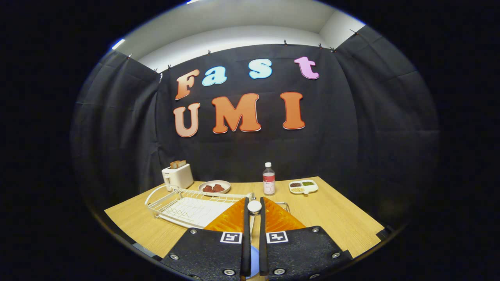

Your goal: Take the plate from the dish rack, then take the spoon from the basket and place it into the plate.

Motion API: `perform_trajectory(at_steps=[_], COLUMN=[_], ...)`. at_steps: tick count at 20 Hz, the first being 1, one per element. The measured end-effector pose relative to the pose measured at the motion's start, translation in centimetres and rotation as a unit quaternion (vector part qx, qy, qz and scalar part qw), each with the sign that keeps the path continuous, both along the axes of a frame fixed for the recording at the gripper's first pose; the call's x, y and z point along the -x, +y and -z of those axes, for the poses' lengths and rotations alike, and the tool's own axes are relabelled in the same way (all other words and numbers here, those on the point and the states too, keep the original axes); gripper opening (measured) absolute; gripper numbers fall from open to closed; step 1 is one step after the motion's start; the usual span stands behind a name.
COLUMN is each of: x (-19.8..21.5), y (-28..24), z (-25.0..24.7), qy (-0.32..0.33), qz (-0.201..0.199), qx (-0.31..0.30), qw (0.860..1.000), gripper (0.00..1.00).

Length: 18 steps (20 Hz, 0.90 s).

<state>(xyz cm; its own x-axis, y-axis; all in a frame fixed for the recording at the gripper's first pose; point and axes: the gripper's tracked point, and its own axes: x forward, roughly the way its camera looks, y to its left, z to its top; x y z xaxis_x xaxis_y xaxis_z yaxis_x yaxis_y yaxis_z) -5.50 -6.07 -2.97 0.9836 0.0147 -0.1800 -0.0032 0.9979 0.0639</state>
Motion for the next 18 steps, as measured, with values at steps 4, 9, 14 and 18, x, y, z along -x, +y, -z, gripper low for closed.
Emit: perform_trajectory(at_steps=[4,9,14,18], x=[2.1,2.8,2.7,3.2], y=[3.2,5.8,5.7,5.2], z=[2.1,6.6,10.4,13.2], qy=[0.005,0.031,0.053,0.074], qz=[-0.067,-0.12,-0.127,-0.127], qx=[-0.009,-0.041,-0.061,-0.05], qw=[0.998,0.991,0.989,0.988], gripper=[0.08,0.08,0.08,0.08])
